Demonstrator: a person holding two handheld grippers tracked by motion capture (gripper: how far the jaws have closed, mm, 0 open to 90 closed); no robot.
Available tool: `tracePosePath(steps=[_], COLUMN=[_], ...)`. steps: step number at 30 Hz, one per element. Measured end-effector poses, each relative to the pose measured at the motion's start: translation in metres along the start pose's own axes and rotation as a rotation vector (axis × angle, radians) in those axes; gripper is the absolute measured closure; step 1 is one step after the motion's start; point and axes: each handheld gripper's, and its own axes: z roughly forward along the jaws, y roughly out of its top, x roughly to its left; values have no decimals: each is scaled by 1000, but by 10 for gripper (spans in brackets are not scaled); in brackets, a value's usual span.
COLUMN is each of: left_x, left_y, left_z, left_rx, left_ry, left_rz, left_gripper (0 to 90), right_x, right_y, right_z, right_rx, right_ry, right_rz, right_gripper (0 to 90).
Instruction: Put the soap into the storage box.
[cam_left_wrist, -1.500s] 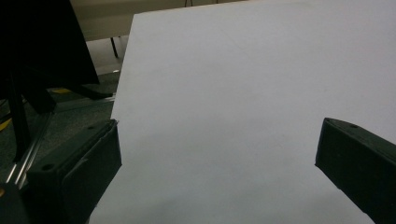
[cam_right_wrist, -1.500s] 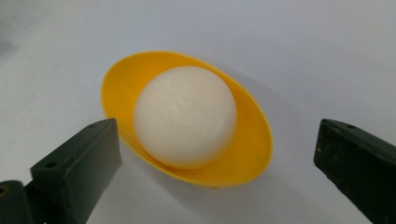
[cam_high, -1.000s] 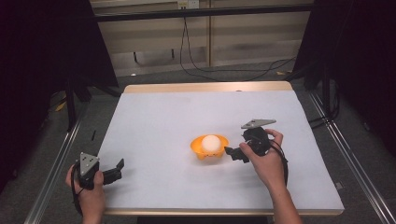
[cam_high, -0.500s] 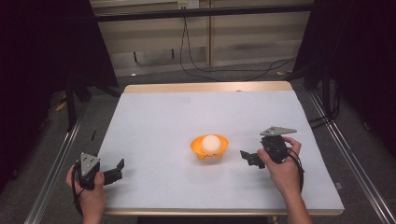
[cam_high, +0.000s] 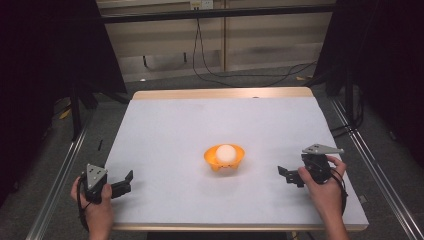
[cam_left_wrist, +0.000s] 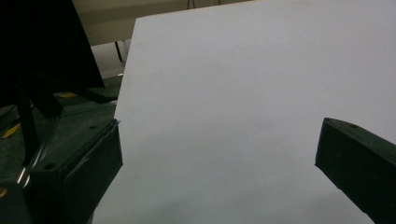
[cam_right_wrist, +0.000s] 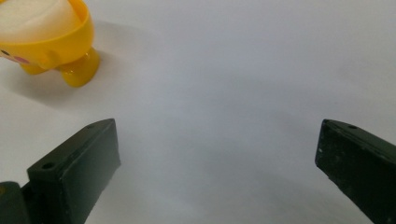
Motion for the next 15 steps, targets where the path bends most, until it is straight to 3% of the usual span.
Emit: tracePosePath(steps=[15], left_x=[1], left_y=[0], left_z=[0], left_rx=[6], left_ry=[-3], left_rz=[7], left_gripper=[6], right_x=[-28], right_y=[-25], right_z=[-20], right_rx=[-26], right_ry=[-58], right_rz=[58], right_gripper=[0])
